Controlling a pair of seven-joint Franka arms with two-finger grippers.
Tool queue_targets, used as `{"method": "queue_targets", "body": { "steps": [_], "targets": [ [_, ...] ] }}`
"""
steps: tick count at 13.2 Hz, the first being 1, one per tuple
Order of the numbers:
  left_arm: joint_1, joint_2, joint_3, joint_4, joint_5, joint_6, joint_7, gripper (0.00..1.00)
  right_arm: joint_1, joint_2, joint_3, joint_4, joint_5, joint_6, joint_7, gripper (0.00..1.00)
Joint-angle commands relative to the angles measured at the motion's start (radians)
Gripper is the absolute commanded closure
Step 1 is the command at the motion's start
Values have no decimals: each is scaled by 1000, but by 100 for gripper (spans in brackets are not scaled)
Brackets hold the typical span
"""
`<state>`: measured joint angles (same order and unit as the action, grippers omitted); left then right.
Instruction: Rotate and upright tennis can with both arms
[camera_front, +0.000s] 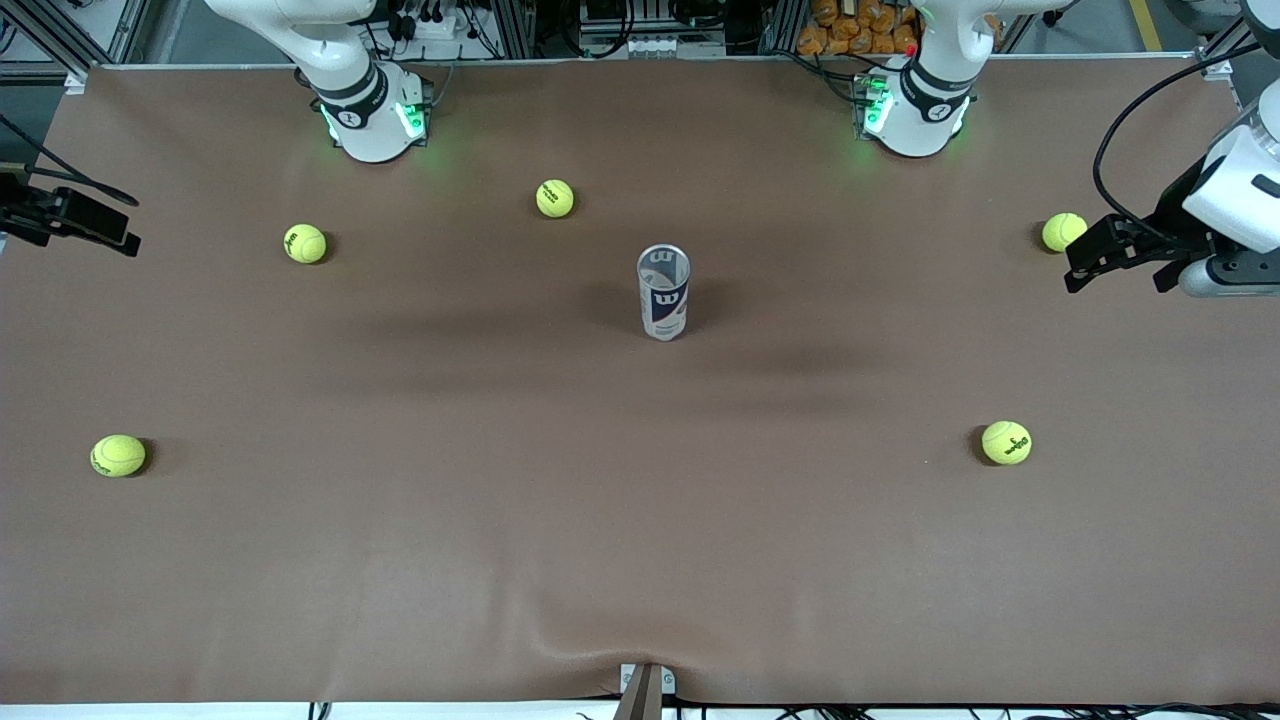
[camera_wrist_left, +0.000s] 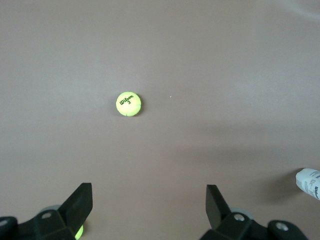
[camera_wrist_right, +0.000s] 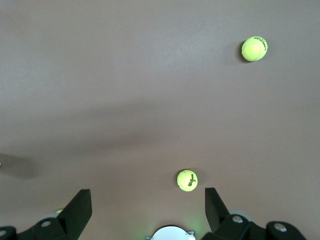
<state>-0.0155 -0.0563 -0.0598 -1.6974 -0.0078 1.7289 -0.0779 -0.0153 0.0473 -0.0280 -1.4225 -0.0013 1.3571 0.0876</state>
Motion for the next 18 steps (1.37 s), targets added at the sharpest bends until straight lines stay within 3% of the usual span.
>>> {"method": "queue_targets", "body": {
  "steps": [1,10,13,18],
  "targets": [
    [-3,4,2,21,22,-15,15,0,-15,-9,11,5,10,-12,-3,0],
    [2,6,2,19,20,-51,23,0,-17,-9,11,5,10,-12,-3,0],
    [2,12,21,24,22,-48,128,0,-17,-9,10,5,9,-12,-3,0],
    [-1,0,35,28,15,-48,90,0,-17,-9,11,5,10,-12,-3,0]
  ]
}}
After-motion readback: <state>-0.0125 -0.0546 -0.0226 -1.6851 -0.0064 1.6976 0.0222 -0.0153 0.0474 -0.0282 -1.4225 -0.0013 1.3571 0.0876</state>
